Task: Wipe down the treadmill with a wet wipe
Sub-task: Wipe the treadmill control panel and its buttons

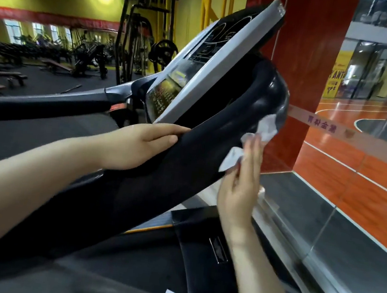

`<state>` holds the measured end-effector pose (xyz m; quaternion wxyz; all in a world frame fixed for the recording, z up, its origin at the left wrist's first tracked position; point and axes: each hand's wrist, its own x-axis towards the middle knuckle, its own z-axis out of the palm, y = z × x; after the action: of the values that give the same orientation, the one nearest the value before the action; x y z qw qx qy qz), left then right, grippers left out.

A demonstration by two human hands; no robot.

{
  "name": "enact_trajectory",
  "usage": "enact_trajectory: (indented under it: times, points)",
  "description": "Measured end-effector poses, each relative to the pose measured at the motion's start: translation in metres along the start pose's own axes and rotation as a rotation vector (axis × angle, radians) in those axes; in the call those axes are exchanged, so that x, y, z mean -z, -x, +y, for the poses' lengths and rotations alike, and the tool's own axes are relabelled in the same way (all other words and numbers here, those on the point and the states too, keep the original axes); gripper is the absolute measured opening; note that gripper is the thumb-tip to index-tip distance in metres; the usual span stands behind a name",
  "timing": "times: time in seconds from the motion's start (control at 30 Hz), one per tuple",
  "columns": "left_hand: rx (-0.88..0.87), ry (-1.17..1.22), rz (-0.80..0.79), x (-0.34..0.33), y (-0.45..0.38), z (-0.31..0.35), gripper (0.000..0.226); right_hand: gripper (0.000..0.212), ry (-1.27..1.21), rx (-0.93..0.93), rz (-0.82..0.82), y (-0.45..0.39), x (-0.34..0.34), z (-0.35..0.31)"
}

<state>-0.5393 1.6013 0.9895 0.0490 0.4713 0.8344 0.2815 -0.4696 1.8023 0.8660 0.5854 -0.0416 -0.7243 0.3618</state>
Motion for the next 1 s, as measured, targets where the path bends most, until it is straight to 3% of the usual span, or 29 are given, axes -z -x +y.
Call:
enact_trajectory:
  times: [0.23, 0.27, 0.33, 0.4, 0.47, 0.53, 0.63, 0.7, 0.77, 0.9, 1.0]
  points:
    - [-0.271, -0.553, 0.367, -0.051, 0.024, -0.007, 0.058, 0.033, 0.159, 0.462, -0.152, 0.086, -0.03, -0.019]
    - [-0.307, -0.613, 0.404, -0.056, 0.026, -0.01, 0.058, 0.03, 0.171, 0.466, -0.158, 0.091, -0.027, -0.014]
    - [-0.36, -0.685, 0.441, -0.062, 0.03, -0.013, 0.056, 0.041, 0.05, 0.193, -0.065, 0.088, -0.024, -0.011]
    - [-0.385, -0.602, 0.434, -0.062, 0.034, -0.01, 0.053, 0.053, -0.063, -0.092, 0.121, 0.069, -0.024, -0.019]
    - [-0.299, -0.33, 0.394, -0.052, 0.038, -0.005, 0.053, 0.051, -0.09, -0.133, 0.15, 0.056, -0.034, -0.035]
    - [-0.206, -0.128, 0.373, -0.04, 0.042, -0.008, 0.051, 0.046, 0.021, 0.075, -0.01, 0.067, -0.048, -0.053]
    - [-0.113, -0.009, 0.323, -0.024, 0.056, -0.024, 0.041, 0.03, 0.251, 0.507, -0.313, 0.12, -0.069, -0.071]
    - [-0.047, 0.026, 0.28, -0.011, 0.072, -0.039, 0.034, 0.038, 0.344, 0.685, -0.425, 0.135, -0.071, -0.075]
    - [0.005, 0.023, 0.252, 0.005, 0.094, -0.056, 0.032, 0.047, 0.431, 0.701, -0.376, 0.122, -0.062, -0.065]
    - [0.134, 0.067, 0.232, 0.029, 0.143, -0.092, 0.029, 0.053, 0.437, 0.339, -0.26, 0.106, -0.051, -0.075]
    - [0.183, 0.118, 0.25, 0.038, 0.169, -0.113, 0.027, 0.052, 0.445, 0.664, -0.488, 0.154, -0.098, -0.131]
